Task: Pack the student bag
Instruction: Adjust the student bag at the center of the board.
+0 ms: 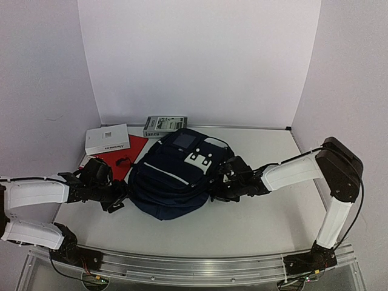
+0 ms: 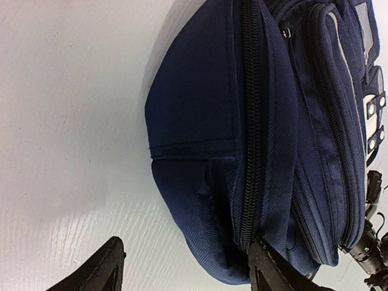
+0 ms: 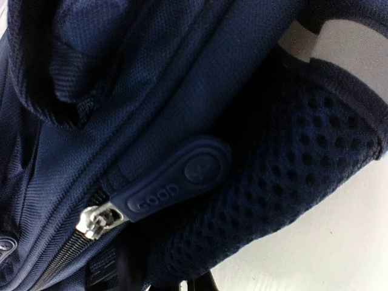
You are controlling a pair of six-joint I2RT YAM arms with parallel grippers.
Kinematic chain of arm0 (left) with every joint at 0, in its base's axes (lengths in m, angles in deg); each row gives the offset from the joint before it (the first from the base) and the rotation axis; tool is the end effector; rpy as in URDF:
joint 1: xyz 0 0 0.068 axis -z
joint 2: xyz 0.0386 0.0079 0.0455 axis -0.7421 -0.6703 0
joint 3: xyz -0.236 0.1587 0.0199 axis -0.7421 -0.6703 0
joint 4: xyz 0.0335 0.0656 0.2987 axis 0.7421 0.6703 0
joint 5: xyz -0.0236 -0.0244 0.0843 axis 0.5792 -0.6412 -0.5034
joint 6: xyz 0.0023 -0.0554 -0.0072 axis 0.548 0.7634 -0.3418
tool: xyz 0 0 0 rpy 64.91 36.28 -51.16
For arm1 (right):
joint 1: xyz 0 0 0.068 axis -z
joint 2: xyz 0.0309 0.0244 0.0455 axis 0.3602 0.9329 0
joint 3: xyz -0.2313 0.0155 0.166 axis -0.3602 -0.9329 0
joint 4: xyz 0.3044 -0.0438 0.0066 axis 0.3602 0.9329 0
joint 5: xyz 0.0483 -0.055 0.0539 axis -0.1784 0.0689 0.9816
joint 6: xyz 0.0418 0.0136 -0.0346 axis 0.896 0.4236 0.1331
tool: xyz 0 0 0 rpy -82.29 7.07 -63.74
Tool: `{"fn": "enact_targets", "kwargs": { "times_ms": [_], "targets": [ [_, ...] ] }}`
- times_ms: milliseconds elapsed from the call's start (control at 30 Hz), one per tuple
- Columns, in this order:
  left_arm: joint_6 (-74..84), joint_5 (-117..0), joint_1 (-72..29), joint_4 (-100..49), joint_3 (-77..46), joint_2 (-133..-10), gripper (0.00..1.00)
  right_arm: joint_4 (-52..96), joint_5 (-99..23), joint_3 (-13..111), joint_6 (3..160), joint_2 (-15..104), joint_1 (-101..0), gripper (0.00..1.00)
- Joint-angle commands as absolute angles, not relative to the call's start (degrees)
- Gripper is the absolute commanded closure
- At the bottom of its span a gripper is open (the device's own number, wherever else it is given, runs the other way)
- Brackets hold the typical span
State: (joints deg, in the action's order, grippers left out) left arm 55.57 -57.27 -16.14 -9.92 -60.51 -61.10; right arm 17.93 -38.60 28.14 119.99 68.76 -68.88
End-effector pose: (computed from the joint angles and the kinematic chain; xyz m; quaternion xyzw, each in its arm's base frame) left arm 0.2019 -0.1323 0.1423 -0.2214 0.9161 -0.2907 0.1650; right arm 0.2668 0.3011 0.1070 -0.0448 0.9294 0.3027 0.2063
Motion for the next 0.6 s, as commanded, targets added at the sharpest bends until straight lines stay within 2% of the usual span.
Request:
{"fn": "enact_targets", "kwargs": {
  "times_ms": [0, 200, 267, 333, 467, 567],
  "targets": [
    [58.05, -55.45, -16.53, -19.12, -60.35, -64.72, 0.36, 16.04, -36.86, 30.07, 119.41, 68.87, -69.44, 1.00],
    [56.94, -53.30, -16.53, -23.94, -59.46, -69.79, 0.51, 15.97, -36.15, 29.77, 116.87, 67.47, -69.51, 1.00],
    [56.65, -52.32, -16.53, -27.76, -59.39, -70.64, 0.62, 15.95, -35.48, 30.01, 115.43, 67.19, -69.83, 1.00],
    [56.05, -50.93, -16.53, -30.75, -58.78, -71.61, 0.78, 15.99, -35.18, 30.25, 113.77, 66.52, -70.76, 1.00],
    [54.24, -49.51, -16.53, -33.32, -56.24, -72.39, 0.99, 16.32, -35.86, 30.32, 112.43, 64.29, -72.86, 1.00],
    [53.68, -49.87, -16.53, -35.18, -53.99, -71.92, 1.00, 17.52, -36.98, 30.25, 112.35, 61.80, -74.80, 1.00]
  ]
}}
